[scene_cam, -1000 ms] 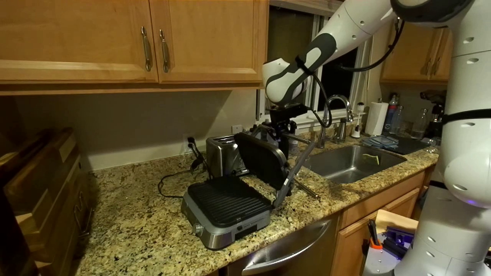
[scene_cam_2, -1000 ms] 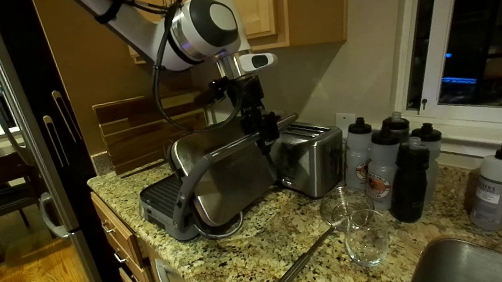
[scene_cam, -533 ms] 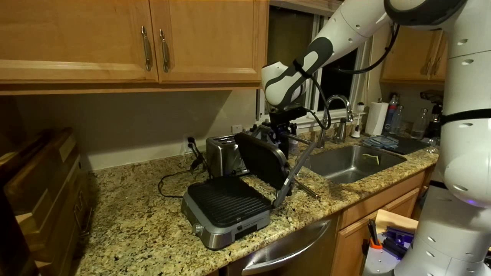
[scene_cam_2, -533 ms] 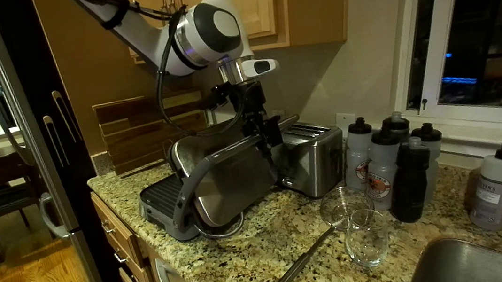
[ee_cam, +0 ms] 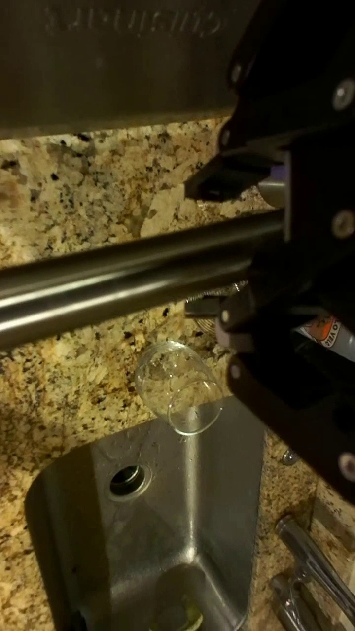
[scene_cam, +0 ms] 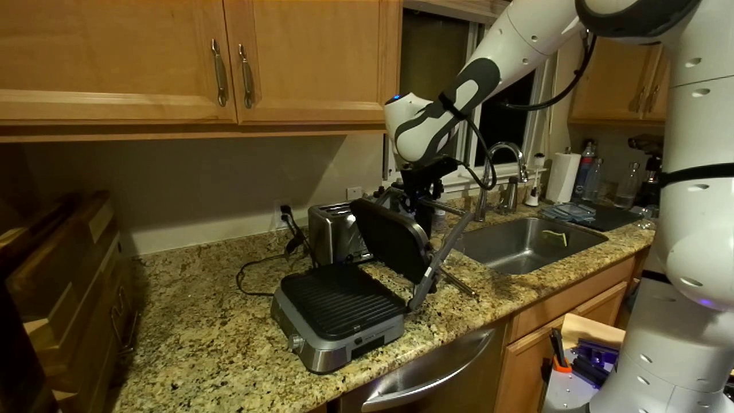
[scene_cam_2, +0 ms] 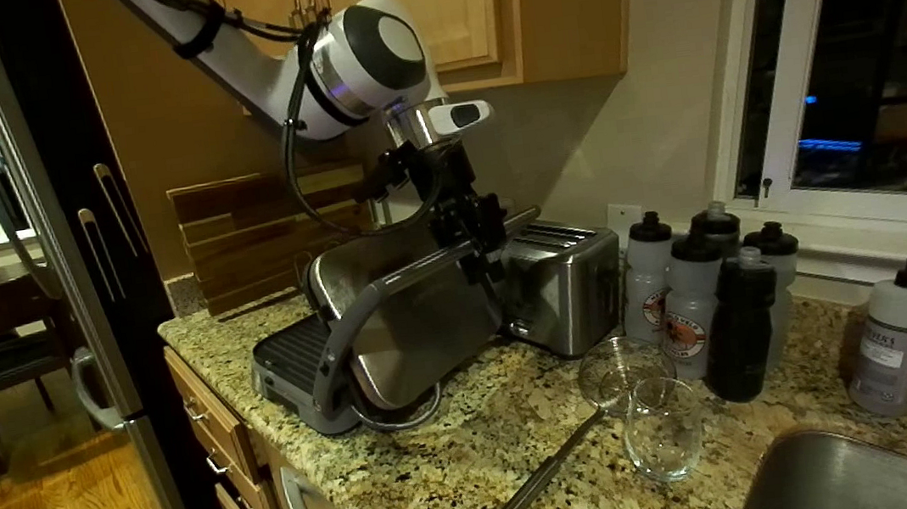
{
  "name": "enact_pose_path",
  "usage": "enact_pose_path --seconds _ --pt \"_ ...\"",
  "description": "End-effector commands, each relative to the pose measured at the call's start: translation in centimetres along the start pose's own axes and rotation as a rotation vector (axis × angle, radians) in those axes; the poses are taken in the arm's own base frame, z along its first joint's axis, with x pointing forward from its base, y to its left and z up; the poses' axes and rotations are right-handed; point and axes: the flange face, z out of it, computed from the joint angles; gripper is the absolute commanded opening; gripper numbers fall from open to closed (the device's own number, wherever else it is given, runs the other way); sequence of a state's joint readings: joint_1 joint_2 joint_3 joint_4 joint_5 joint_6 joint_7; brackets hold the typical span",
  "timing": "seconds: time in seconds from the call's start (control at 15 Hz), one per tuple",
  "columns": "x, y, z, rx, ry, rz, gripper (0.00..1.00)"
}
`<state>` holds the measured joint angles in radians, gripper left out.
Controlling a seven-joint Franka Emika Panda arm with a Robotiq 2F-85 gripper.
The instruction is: Open the grill sandwich maker
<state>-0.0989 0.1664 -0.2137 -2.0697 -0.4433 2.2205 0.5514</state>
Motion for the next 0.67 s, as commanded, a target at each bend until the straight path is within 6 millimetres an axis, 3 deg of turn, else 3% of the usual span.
enact_pose_path --seconds 0.0,0.2,0.6 --pt "-1.6 0.4 -2.2 -0.075 0.041 -0.018 0.85" --pt "-2.3 0.7 -4.5 -0.106 0.068 -0.044 0.99" --pt "-4.9 0.8 -10.7 0.023 0.088 -0.075 1.00"
